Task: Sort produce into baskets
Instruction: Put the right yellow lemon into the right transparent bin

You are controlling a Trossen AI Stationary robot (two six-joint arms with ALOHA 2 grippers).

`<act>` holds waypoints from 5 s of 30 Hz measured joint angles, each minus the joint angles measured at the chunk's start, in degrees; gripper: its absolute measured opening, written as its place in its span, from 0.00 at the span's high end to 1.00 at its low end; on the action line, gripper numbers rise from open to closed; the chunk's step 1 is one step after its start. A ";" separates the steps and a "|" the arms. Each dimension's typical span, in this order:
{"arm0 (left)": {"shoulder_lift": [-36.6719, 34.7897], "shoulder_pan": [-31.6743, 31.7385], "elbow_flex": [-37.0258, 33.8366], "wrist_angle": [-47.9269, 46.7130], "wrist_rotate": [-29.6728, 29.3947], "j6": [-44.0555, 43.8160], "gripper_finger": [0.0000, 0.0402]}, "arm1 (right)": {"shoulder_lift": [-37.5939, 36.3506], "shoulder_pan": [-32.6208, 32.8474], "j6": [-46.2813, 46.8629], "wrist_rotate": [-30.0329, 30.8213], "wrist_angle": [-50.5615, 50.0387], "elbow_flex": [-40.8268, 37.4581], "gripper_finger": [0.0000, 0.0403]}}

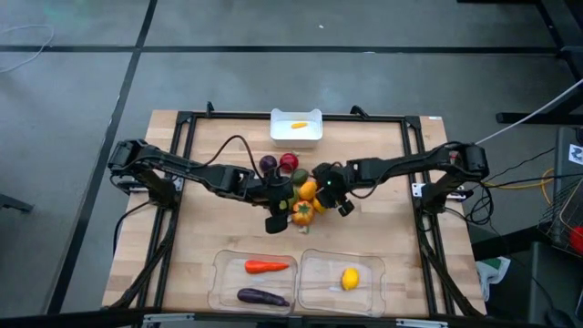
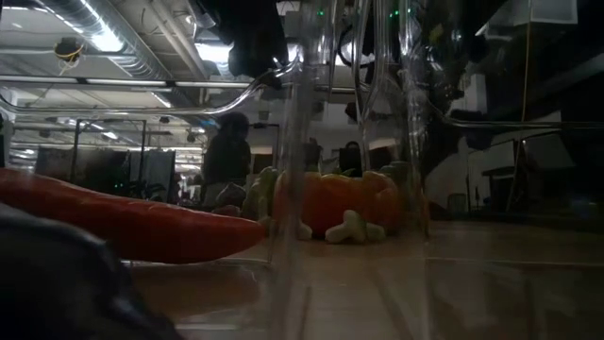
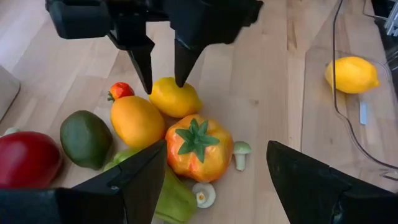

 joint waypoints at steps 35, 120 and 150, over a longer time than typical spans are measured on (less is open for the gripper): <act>0.00 0.00 0.00 0.13 0.00 -0.49 0.32 | -0.04 3.74 -2.29 13.00 0.43 0.00 0.52; 0.00 -0.13 0.00 0.17 0.00 -0.48 0.32 | 1.14 8.87 34.21 -16.31 -26.78 7.42 0.09; 0.00 -0.12 0.00 0.17 0.02 -0.49 0.32 | 1.60 9.70 38.21 -11.63 -14.10 -1.42 0.51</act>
